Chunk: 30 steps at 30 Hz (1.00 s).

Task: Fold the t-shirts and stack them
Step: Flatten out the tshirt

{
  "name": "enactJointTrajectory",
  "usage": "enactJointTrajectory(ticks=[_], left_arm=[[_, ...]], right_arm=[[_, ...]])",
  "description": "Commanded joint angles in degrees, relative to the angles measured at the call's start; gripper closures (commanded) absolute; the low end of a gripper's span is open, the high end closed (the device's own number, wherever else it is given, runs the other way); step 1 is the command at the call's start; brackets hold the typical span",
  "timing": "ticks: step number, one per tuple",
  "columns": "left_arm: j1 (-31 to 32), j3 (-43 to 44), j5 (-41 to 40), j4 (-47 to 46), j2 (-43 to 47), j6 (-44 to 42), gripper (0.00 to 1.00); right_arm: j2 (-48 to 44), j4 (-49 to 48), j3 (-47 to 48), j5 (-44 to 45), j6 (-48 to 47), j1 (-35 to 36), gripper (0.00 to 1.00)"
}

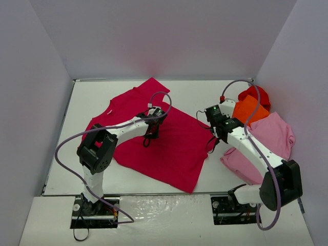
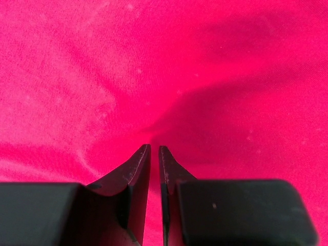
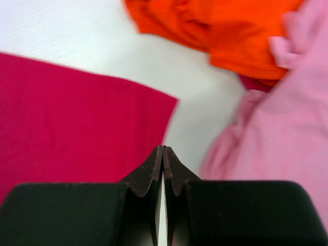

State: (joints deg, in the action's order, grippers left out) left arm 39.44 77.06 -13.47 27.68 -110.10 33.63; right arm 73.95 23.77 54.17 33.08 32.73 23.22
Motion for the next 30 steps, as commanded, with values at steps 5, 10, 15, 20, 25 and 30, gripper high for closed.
enactJointTrajectory(ticks=[5,10,15,20,25,30], left_arm=[[0.4,-1.3,-0.1,0.4,7.5,1.7,0.9],[0.4,-3.7,-2.1,3.0,15.0,2.0,0.89],[0.4,-6.8,-2.8,4.6,22.0,2.9,0.89],[0.3,-8.1,-3.6,6.4,27.8,3.8,0.89],[0.3,-8.5,-5.0,9.1,30.5,3.6,0.89],[0.1,-9.8,-8.3,11.5,32.4,4.5,0.89]], right_arm=[[19.6,-18.5,5.5,-19.7,-6.0,1.1,1.0],[30.3,-20.9,8.9,-21.0,-7.0,1.5,1.0],[37.2,-21.1,13.9,-16.1,-8.4,1.1,1.0],[43.2,-20.8,23.9,-12.8,-9.8,0.5,1.0],[49.4,-20.8,35.8,-11.4,-13.6,-0.2,1.0],[54.4,-19.4,44.0,-4.1,-16.3,-1.1,1.0]])
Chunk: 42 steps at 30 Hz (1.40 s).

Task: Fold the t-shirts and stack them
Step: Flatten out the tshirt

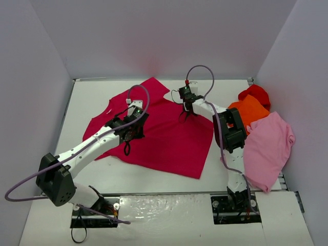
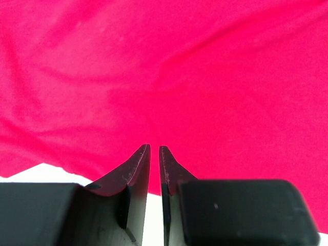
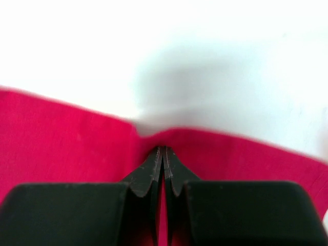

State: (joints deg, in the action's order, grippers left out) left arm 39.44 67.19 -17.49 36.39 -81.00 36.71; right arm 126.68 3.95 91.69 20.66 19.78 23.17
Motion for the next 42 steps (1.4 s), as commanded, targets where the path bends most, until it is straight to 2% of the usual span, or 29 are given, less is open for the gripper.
enactJointTrajectory(ticks=[1,4,7,11,14,17,20,25,29,34,38,42], left_arm=[[0.1,-0.1,-5.0,3.4,3.6,1.5,0.89],[0.2,-0.7,-6.7,4.7,5.3,1.7,0.89],[-0.1,-1.0,-7.4,5.7,6.9,2.2,0.89],[-0.1,-1.1,-7.5,6.3,9.1,2.8,0.89],[-0.1,-0.9,-8.4,7.9,10.7,3.4,0.91],[-0.2,-1.5,-10.3,8.9,13.2,4.9,0.99],[-0.2,-2.6,-11.3,9.9,17.3,5.8,1.0],[-0.4,-1.8,-12.7,17.7,22.1,8.3,1.0],[-0.3,1.3,-11.8,23.9,28.2,10.8,1.0],[-0.5,1.0,-11.1,28.5,37.5,12.2,1.0],[-0.5,2.2,-11.9,33.3,43.2,14.0,1.0],[-0.5,3.8,-10.9,36.3,46.0,14.7,0.95]], right_arm=[[2.8,1.7,7.4,10.1,-3.3,-1.5,1.0],[4.8,2.7,10.0,12.0,-3.8,-4.9,1.0],[6.6,2.8,11.3,6.9,-2.9,-10.0,1.0],[5.2,1.7,12.8,-5.3,-1.1,-13.6,1.0],[-2.5,-4.4,5.9,-13.8,-1.7,-9.9,1.0],[-6.8,-7.1,6.4,-18.8,-0.9,-2.1,1.0],[-6.6,-7.2,9.4,-27.0,2.4,4.6,1.0],[-0.9,-10.4,17.2,-35.3,6.3,17.5,1.0],[6.6,-18.5,22.5,-44.8,13.5,22.3,1.0],[17.4,-23.4,30.7,-48.9,20.7,24.8,1.0],[19.5,-26.8,31.1,-50.5,22.4,27.1,1.0],[18.0,-28.6,25.8,-50.2,21.9,30.0,1.0]])
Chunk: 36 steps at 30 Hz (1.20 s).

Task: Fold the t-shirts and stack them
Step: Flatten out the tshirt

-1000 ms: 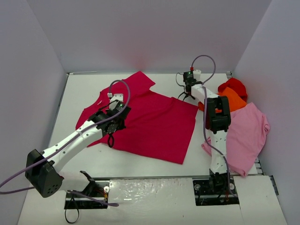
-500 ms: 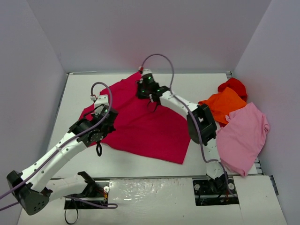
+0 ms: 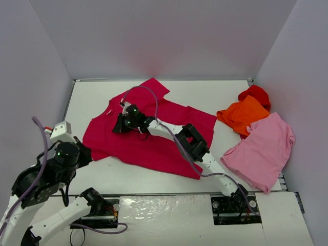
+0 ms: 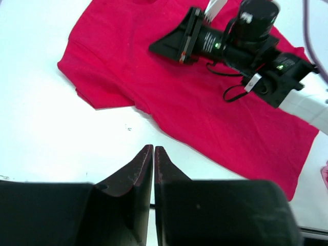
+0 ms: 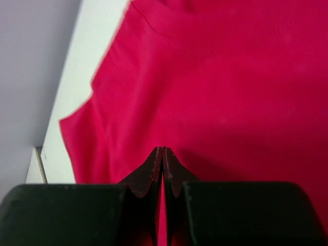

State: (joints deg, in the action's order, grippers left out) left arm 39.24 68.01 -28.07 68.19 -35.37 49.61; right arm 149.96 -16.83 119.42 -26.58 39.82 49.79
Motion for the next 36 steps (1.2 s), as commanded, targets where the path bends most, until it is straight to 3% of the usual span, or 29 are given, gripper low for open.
enactJointTrajectory(ticks=[1,6,13,20,24,27,31,36], left_arm=[[-0.3,3.2,-0.4,5.2,1.0,1.9,0.94],[-0.2,4.1,-1.7,8.1,2.6,2.3,0.91],[-0.2,3.5,-0.7,10.0,6.5,3.2,0.9],[-0.2,4.3,-1.7,12.5,9.9,5.4,0.85],[-0.2,2.7,-0.2,11.5,9.8,4.5,0.79],[-0.2,-0.3,2.3,10.1,8.4,3.7,0.63],[-0.2,-3.2,5.3,7.9,6.7,3.6,0.5],[-0.3,-7.1,8.0,4.9,6.6,4.0,0.49]], right_arm=[[-6.5,-8.8,-4.4,-2.8,1.8,4.3,1.0],[-14.5,-8.6,-13.0,3.0,-4.8,10.0,1.0],[-22.4,3.0,-15.1,15.5,-12.2,19.4,1.0],[-21.0,6.4,-15.4,23.7,-13.9,17.9,1.0],[-17.2,8.6,-9.9,23.7,-15.9,12.2,1.0],[-14.0,10.1,-4.4,20.7,-15.4,8.0,1.0],[-6.6,15.8,8.8,20.0,-16.4,6.1,1.0],[-0.4,22.2,13.8,20.1,-14.4,5.0,1.0]])
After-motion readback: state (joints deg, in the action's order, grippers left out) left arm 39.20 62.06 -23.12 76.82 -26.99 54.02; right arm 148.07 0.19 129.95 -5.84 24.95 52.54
